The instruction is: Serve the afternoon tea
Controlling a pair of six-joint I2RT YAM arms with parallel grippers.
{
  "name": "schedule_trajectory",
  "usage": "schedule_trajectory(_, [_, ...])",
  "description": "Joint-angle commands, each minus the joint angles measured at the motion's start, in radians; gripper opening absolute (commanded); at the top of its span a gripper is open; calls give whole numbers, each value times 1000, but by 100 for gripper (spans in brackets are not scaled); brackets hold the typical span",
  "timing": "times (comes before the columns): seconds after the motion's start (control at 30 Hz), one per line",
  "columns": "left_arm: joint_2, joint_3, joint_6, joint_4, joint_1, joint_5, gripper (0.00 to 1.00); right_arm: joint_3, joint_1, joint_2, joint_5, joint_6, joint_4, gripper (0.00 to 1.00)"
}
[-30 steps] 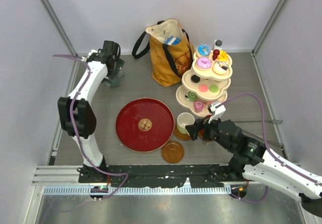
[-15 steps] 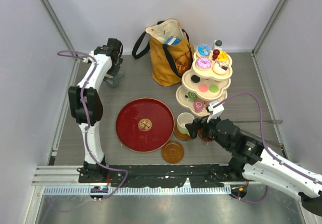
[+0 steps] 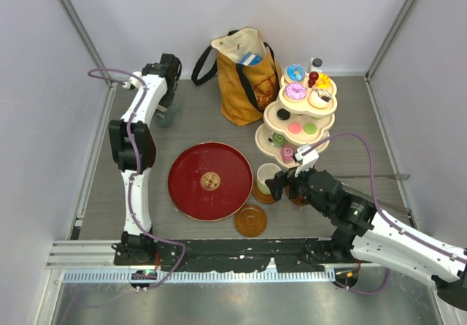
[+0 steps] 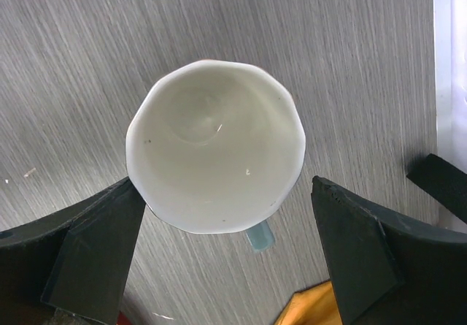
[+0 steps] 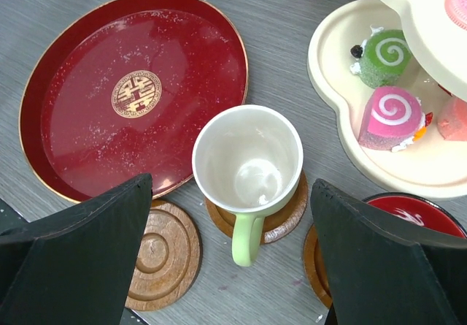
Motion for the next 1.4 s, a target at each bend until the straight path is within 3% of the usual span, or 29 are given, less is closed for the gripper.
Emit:
schedule_trajectory(0.0, [13, 28, -19, -36, 19, -58, 100, 14, 4, 24, -8, -33, 70, 94])
schedule_trajectory(0.33, [28, -12, -1, -30, 48, -26, 99, 12, 4, 38, -8, -42, 81, 94])
schedule_trajectory(0.4, [26, -9, 18, -28, 48, -23, 94, 9, 4, 34, -2, -39, 83, 94])
schedule_trajectory(0.63, [-32, -60, 79, -6, 51, 5, 46, 11, 4, 24, -3, -33, 67, 94])
schedule_trajectory(0.8, [-108, -141, 149, 56, 51, 34, 0, 9, 4, -4, -6, -34, 58, 94])
schedule_trajectory(1.0, [-216, -241, 350, 201, 50, 140, 0, 15, 4, 14, -43, -80, 81, 94])
schedule_trajectory(1.1, [-294, -337, 465, 272, 42, 195, 0, 15, 3, 70, -133, -180, 154, 93])
schedule_trajectory(1.2, [-410, -468, 505, 335, 30, 209, 0, 40, 4, 201, -227, -226, 344, 92])
schedule_trajectory(1.37, [-575, -564, 548, 352, 4, 158, 0, 190, 4, 434, -282, -315, 431, 91])
